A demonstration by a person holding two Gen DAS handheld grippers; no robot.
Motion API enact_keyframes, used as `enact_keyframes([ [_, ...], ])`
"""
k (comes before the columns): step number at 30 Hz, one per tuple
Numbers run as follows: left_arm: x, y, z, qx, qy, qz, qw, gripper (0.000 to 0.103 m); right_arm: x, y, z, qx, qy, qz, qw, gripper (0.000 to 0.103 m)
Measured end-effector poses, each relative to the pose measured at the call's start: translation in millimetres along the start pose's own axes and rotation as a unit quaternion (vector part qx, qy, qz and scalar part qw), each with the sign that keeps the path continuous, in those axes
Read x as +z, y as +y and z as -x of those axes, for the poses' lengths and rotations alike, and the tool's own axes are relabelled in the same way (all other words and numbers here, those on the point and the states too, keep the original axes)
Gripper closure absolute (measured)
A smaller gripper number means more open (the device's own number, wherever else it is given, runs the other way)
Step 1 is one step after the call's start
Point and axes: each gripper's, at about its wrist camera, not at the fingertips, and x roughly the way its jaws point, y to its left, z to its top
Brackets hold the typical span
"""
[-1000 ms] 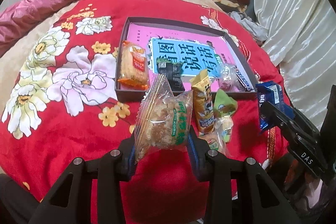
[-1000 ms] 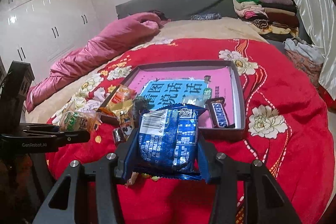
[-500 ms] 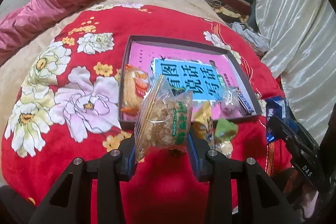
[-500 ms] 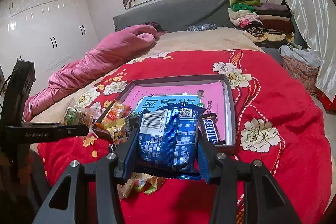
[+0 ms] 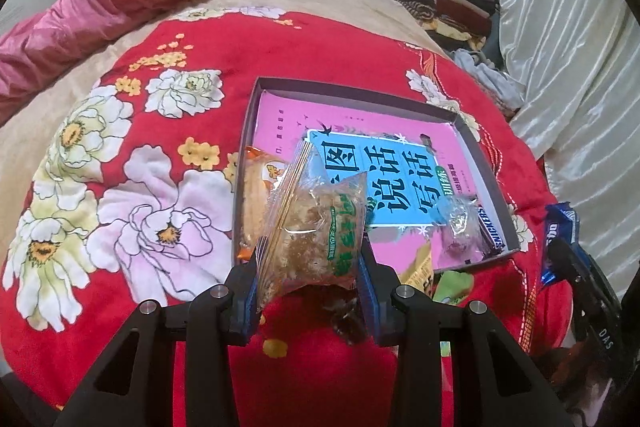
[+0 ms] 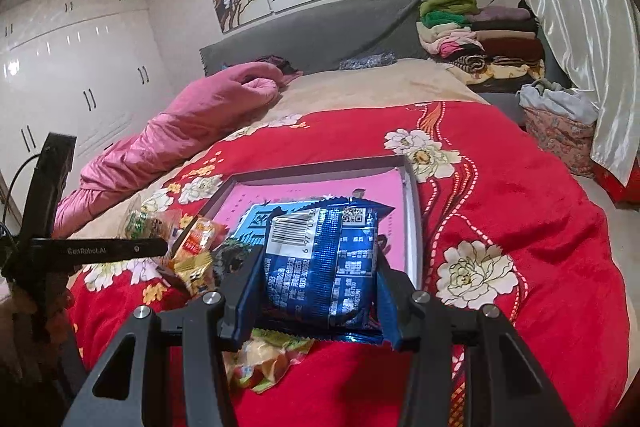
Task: Organize snacks
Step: 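Carry the green-label cracker bag and blue packet over the tray with both tools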
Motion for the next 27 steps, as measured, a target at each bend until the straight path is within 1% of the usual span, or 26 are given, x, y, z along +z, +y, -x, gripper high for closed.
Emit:
enact_keyframes([
  [6,4.8,3.7,-13.6,0.002,0.004,0.004,1.0,0.061,3.8,-7.7,-3.6,-0.008,-0.005,-0.014,1.0,0.053],
  [13,8.4,5.5,-27.6,0.014,0.007,-0.001,0.9999,0.061,7.0,-13.9,-4.8,-0.018,-0.011,-0.021,1.0,0.053],
  [27,14.2,-0.3,-42.4,0.006,0.017,-0.005,0.9998,0.061,14.5,-17.3,-16.6,-0.024,-0.013,-0.018,0.999,0.053],
])
